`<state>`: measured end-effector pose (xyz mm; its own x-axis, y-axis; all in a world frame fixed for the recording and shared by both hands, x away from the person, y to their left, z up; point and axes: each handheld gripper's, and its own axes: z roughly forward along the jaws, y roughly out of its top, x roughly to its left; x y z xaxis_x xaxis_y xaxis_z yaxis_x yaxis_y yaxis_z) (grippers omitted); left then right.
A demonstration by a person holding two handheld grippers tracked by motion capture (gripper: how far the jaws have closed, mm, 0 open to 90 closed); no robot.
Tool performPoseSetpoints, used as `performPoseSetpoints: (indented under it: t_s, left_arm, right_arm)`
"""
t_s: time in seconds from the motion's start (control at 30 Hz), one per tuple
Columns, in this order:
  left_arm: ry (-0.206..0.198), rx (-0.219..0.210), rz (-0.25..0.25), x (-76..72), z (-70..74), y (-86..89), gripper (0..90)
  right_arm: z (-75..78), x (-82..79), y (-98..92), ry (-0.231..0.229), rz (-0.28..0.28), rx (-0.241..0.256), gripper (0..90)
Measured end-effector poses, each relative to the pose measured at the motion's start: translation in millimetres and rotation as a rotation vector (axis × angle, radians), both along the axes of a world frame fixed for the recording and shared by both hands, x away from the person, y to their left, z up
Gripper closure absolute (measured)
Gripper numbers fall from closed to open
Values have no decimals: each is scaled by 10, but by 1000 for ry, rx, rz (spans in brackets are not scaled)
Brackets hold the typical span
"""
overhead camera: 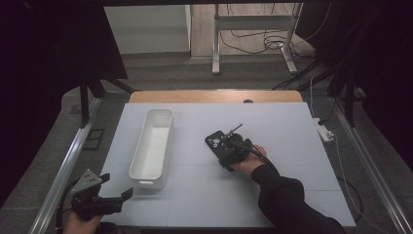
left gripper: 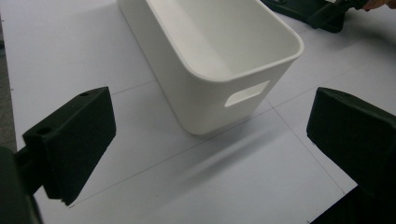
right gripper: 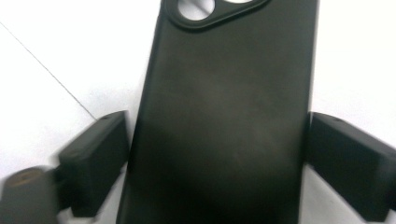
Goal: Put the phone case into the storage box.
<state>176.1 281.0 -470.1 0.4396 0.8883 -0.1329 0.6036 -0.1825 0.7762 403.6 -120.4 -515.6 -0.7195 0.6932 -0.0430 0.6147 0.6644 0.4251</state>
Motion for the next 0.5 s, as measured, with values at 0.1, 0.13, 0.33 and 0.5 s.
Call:
performPoseSetpoints:
  t_s: [0.1, 0.13, 0.33, 0.5]
  left_arm:
    - [1, 3, -2, -2, 2, -6, 20]
    - [-1, 7, -1, -3, 3, -8, 18]
    - [-2, 11, -8, -2, 5, -15, 15]
    - [0, 12, -9, 1, 7, -17, 16]
  right_arm:
    - [10, 1, -4, 4, -2, -2, 131]
    - [12, 2, -6, 8, 1, -1, 134]
    - [19, 1, -26, 5, 4, 2, 147]
    - [24, -3, -38, 9, -2, 16, 149]
